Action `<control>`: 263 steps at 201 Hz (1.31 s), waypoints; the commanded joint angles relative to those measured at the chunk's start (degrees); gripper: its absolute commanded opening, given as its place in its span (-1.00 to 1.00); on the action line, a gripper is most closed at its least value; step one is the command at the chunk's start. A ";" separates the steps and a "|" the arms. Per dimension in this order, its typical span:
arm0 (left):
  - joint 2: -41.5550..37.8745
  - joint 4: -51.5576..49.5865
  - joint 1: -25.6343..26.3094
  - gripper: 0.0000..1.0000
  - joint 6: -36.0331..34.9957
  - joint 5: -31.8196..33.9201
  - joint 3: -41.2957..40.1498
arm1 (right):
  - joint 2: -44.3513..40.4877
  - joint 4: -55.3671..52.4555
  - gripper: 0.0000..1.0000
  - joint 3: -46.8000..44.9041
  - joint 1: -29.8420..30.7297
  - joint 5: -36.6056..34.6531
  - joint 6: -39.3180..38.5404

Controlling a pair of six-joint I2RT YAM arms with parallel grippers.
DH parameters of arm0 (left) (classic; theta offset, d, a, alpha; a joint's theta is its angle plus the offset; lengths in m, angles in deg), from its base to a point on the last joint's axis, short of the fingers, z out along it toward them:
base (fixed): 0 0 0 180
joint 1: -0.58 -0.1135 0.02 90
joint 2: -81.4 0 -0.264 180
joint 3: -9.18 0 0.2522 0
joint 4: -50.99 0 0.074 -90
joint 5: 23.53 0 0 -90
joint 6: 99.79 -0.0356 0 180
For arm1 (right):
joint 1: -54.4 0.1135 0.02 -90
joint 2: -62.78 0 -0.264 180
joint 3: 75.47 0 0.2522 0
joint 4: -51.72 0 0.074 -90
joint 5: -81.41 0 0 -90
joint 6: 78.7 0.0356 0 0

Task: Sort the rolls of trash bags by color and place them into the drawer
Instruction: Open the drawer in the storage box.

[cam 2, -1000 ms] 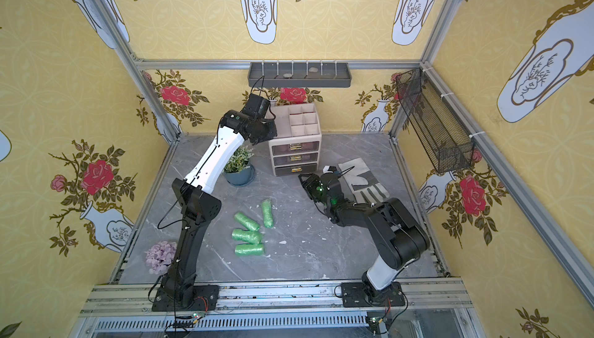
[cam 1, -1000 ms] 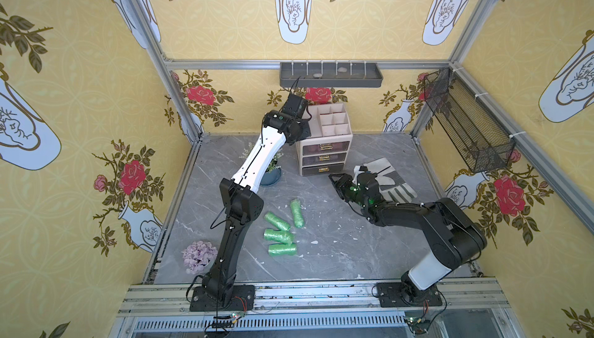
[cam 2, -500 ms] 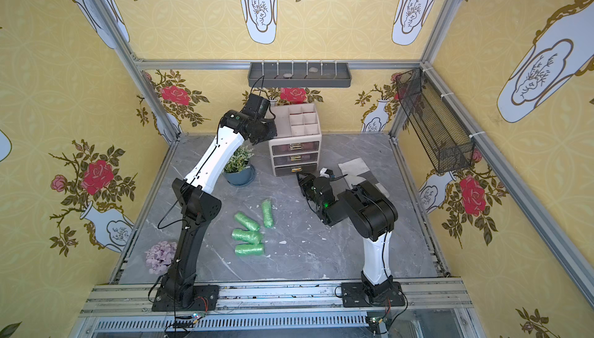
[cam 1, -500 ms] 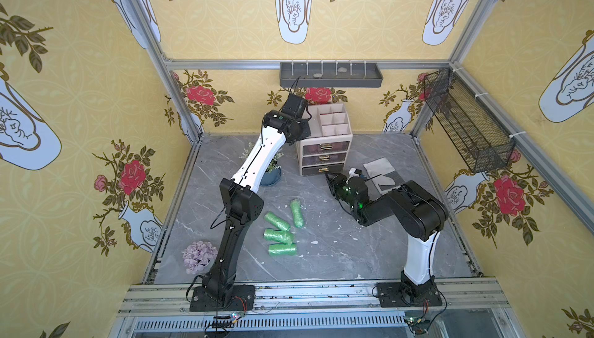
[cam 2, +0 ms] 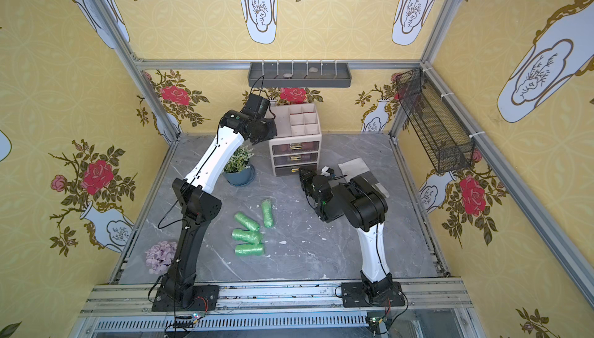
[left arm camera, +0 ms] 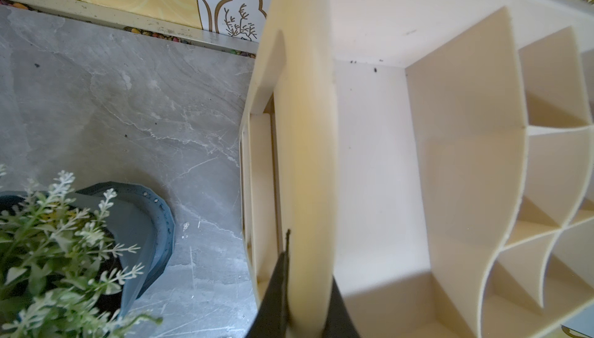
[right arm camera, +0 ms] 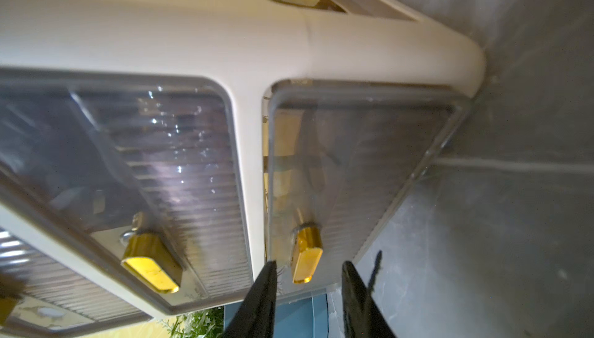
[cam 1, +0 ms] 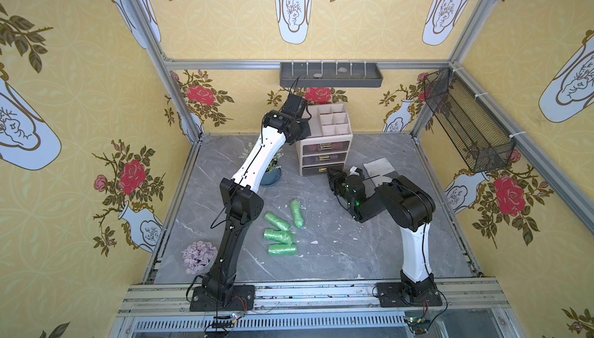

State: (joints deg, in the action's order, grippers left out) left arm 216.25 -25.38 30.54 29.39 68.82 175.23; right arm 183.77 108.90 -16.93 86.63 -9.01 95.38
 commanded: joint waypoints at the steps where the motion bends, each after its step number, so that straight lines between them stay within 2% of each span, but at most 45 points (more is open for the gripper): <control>1: 1.27 -5.47 0.10 -0.85 1.61 -5.51 -0.64 | 1.47 5.03 -0.35 0.91 0.02 -0.50 1.60; 112: 1.21 -5.33 0.11 -0.87 1.38 -5.84 -1.10 | 6.32 8.51 -0.51 5.15 -0.43 -0.10 5.55; 153: 1.19 -5.32 0.16 -0.88 1.25 -5.78 -1.05 | 6.46 8.56 -0.64 5.81 -0.53 -0.21 5.99; 204: 1.56 -5.07 0.13 -0.90 1.51 -5.47 -1.12 | 4.73 7.88 -0.78 2.98 -0.68 1.89 7.31; 263: 1.99 -4.75 0.10 -0.95 2.39 -5.16 -1.07 | 1.72 8.19 -0.85 -2.72 -0.67 5.54 8.65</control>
State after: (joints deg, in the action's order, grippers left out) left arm 216.49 -24.50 30.50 29.43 68.89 174.94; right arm 186.66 116.05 -17.98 85.87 -5.65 102.85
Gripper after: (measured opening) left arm 0.134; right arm 0.134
